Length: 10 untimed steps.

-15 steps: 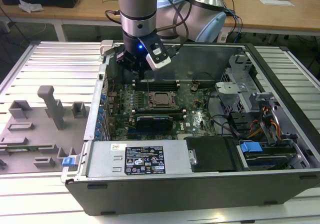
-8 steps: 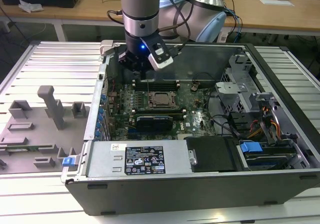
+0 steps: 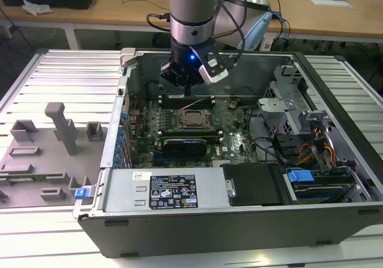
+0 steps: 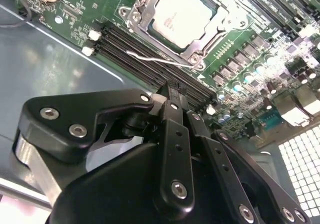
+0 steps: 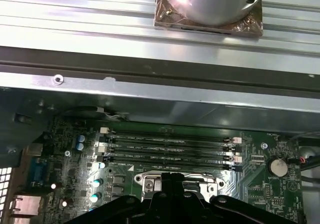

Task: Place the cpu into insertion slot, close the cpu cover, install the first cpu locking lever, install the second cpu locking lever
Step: 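Install the first cpu locking lever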

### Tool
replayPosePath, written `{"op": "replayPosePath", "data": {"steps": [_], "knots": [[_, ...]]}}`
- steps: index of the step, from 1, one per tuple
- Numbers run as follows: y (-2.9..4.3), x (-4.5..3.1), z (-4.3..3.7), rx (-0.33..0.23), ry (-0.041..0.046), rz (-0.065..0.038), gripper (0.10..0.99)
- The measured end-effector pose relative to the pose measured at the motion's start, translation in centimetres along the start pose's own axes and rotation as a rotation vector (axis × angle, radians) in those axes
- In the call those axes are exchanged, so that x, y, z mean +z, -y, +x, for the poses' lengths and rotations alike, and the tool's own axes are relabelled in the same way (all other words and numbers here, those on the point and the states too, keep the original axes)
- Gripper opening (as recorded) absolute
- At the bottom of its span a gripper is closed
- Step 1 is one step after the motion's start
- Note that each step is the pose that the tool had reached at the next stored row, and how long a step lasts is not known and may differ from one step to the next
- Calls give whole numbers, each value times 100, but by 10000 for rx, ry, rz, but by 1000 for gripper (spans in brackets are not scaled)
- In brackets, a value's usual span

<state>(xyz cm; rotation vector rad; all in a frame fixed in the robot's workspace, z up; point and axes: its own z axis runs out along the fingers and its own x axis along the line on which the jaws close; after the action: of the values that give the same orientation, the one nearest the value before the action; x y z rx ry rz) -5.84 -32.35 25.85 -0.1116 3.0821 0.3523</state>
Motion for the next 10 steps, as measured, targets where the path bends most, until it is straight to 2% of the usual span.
{"op": "replayPosePath", "data": {"steps": [1,10], "knots": [[1,5,0,-6,30,3,106],[11,50,6,-170,724,63,106]]}}
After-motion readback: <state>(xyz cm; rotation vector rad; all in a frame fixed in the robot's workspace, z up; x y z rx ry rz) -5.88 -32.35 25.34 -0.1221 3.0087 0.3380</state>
